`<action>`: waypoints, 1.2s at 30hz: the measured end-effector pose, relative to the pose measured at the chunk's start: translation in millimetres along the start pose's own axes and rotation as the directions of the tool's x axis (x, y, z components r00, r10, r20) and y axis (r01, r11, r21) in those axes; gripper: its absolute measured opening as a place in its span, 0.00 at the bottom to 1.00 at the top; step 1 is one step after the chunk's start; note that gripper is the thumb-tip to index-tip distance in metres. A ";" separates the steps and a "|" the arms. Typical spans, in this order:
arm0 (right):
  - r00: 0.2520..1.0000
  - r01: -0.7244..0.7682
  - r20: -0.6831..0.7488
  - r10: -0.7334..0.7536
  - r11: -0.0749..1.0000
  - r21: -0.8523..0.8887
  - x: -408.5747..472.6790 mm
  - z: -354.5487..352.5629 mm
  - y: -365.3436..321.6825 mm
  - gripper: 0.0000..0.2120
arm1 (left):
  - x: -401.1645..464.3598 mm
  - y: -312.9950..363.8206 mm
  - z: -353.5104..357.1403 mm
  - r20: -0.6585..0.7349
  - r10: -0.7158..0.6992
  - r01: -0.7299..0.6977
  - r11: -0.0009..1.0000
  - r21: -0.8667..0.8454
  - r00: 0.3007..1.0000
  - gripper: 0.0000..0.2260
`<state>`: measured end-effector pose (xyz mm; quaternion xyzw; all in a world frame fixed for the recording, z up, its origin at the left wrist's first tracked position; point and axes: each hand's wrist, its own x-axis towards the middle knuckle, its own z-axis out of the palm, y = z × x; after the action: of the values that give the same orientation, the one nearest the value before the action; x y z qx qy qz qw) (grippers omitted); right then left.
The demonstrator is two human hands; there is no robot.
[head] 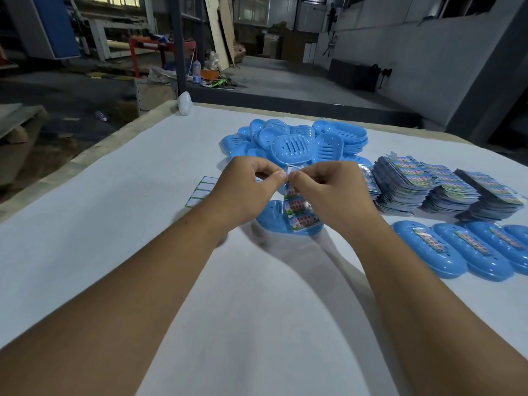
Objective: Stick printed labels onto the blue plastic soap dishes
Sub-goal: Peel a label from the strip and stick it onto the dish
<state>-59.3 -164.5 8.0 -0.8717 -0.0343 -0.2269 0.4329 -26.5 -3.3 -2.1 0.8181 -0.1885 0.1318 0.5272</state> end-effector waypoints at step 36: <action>0.911 -0.364 0.077 0.405 0.700 0.615 10.4 -13.9 3.5 0.12 | 7.5 -1.8 -12.7 -0.085 -0.337 0.345 0.929 0.133 0.938 0.11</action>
<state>-54.2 -178.8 17.1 -0.6616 0.0900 -0.1353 0.7320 -19.2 7.7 4.7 0.8703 -0.0171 0.0766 0.4862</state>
